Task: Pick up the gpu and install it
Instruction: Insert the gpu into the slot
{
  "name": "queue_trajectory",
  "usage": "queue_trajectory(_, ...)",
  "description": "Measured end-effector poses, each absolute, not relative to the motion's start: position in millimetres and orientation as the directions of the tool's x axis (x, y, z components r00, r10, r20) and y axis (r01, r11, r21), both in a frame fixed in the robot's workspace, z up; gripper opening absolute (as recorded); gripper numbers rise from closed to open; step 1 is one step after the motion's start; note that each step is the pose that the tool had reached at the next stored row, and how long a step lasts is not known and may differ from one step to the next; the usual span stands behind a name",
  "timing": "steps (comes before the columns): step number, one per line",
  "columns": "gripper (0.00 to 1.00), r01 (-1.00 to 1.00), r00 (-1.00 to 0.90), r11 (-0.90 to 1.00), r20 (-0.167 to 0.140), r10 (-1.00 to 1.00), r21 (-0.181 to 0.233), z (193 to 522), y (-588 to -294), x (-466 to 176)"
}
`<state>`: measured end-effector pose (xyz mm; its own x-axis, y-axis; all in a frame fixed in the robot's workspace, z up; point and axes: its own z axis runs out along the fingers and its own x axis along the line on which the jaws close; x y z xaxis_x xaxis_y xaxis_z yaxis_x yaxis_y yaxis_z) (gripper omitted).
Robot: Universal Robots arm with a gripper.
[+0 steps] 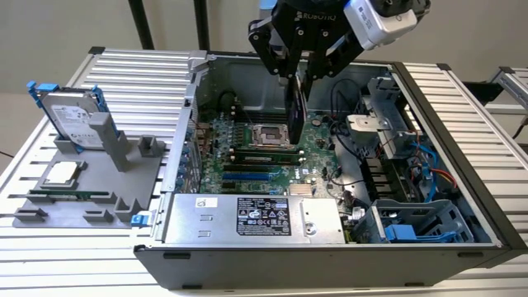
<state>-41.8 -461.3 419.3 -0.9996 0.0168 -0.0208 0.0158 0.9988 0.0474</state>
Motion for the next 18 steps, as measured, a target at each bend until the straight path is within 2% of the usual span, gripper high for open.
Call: queue_trajectory(18,0.00,-0.027,-0.999,0.999,-0.021,-0.026,0.047,419.3,-461.3,-41.8)
